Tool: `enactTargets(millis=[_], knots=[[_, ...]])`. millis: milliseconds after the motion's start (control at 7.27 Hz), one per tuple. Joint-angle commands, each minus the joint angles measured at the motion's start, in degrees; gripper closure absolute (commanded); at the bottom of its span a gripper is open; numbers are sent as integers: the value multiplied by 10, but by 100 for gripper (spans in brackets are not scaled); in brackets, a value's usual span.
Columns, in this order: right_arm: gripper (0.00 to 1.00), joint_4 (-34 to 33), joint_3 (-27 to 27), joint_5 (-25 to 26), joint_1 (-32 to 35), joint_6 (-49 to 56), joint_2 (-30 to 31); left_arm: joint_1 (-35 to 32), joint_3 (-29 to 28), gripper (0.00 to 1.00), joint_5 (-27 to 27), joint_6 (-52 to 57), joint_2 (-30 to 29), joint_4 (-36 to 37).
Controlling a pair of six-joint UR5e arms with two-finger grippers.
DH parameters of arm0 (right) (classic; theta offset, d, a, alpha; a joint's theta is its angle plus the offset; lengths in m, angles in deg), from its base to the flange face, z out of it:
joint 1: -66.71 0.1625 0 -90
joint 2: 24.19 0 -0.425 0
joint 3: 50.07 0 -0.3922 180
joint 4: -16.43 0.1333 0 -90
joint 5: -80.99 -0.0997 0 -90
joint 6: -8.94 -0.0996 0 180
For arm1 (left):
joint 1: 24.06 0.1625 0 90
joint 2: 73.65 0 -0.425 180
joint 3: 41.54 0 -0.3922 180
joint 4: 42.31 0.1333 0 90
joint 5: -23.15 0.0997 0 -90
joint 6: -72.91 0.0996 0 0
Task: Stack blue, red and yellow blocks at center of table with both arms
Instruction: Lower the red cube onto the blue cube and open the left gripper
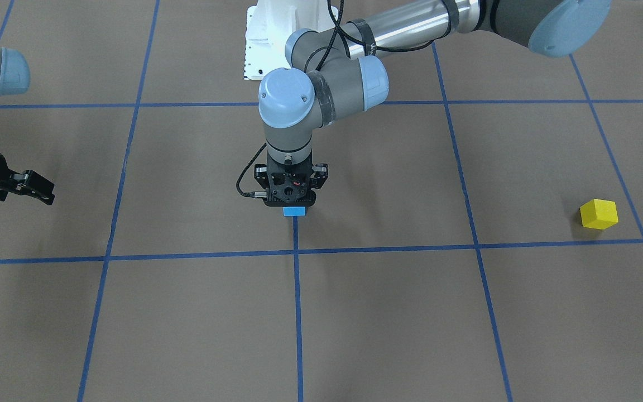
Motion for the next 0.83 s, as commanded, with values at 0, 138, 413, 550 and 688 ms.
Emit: enactTargets(millis=[0,138,413,550,688], knots=[[0,0,0,0,0,0,0,0,-1,100,2,0,0,-1],[0,0,0,1,0,0,0,0,0,100,2,0,1,-1],[0,0,0,0,0,1,0,0,0,56,2,0,1,-1],[0,0,1,1,0,1,0,0,0,38,2,0,2,-5],[0,0,1,1,0,1,0,0,0,31,6,0,4,-8]])
